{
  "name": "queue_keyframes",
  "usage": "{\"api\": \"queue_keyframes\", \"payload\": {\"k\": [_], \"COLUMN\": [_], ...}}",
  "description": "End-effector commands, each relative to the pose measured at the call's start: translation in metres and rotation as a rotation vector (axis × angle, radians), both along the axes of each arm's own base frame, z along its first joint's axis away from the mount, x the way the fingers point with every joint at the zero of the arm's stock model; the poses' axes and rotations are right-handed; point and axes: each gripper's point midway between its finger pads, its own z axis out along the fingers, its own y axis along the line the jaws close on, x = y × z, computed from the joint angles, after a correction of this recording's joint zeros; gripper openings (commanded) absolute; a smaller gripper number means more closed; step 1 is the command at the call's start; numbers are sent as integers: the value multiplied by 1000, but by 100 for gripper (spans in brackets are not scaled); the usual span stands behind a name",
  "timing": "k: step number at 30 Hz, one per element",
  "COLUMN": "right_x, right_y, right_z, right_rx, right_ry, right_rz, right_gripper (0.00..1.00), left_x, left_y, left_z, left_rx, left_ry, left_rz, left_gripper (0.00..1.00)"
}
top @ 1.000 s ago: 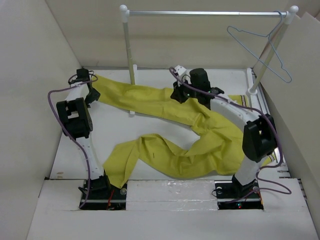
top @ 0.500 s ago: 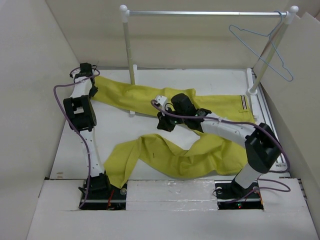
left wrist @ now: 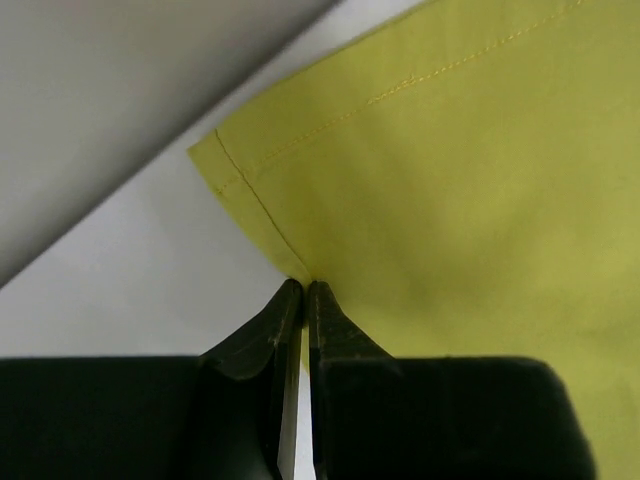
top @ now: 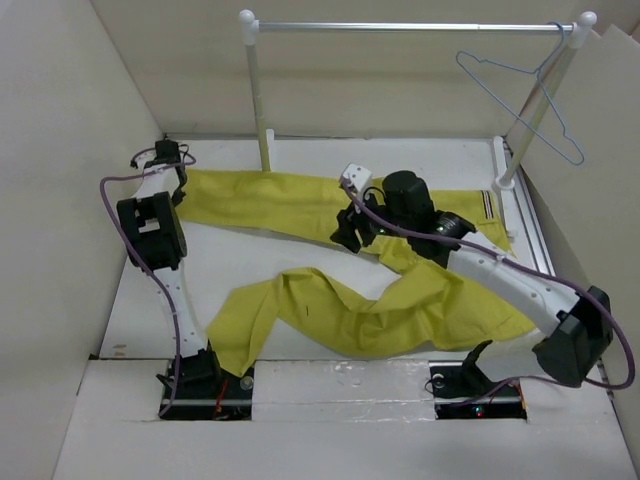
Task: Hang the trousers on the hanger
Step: Flatten out the trousers at the center of the board.
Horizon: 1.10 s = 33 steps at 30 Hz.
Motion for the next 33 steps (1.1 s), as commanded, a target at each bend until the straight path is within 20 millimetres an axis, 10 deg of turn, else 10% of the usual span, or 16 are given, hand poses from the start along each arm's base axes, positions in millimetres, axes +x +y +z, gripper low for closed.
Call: {"api": "queue_keyframes", "payload": {"k": [1, 8, 12, 19, 25, 33], "right_x": [20, 62, 77, 85, 60, 6], "right_y": [-53, -145, -190, -289, -413, -486], "right_z": [-34, -63, -72, -91, -98, -154], "right_rx": [-121, -78, 20, 111, 60, -52], "right_ry": [50, 128, 187, 254, 240, 474], "right_rz": [-181, -483, -631, -934, -1332, -1594], "right_gripper": [61, 68, 69, 70, 75, 80], "left_x": [-89, -113, -91, -45, -85, -159], "left_y": [19, 13, -17, -167, -345, -407], "left_z": [-18, 37, 77, 158, 185, 186], "left_rx": [32, 47, 25, -132, -328, -643], "left_ry": [205, 103, -15, -328, -419, -461], "left_rz": [121, 175, 89, -330, -773, -1052], "left_gripper": [0, 0, 30, 42, 41, 40]}}
